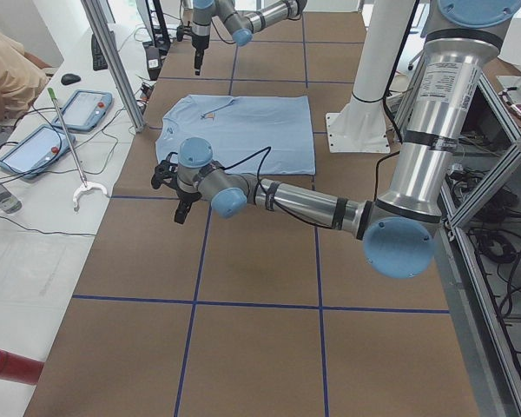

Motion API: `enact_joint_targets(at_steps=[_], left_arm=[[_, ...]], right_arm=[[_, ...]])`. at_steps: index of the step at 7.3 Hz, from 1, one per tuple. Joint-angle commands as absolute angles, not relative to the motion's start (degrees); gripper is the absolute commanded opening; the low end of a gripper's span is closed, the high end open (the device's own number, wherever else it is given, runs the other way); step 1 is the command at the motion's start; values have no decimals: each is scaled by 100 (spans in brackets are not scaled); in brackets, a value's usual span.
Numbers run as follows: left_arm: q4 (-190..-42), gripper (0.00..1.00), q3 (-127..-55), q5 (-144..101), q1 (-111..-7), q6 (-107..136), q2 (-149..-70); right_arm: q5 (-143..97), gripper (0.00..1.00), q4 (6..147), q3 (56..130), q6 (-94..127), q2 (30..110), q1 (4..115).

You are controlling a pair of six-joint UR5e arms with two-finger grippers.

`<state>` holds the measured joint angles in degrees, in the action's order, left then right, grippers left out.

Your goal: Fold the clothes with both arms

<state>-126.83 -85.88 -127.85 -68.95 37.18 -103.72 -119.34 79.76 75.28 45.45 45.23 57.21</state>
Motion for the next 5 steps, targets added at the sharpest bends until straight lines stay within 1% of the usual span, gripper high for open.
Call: enact_joint_targets(at_steps=[1, 2, 5], left_arm=[[-13401, 71, -7825, -12272, -6217, 5416, -10975], [-13569, 65, -7622, -11904, -5883, 5840, -11134], [-13667, 61, -7033, -11306, -5294, 6406, -11758]], right_arm=[[-12340, 100, 7989, 7839, 3667, 5096, 6248], [-12322, 100, 7972, 7849, 3665, 5106, 6232], [-12314, 100, 7945, 7849, 3665, 5159, 6240]])
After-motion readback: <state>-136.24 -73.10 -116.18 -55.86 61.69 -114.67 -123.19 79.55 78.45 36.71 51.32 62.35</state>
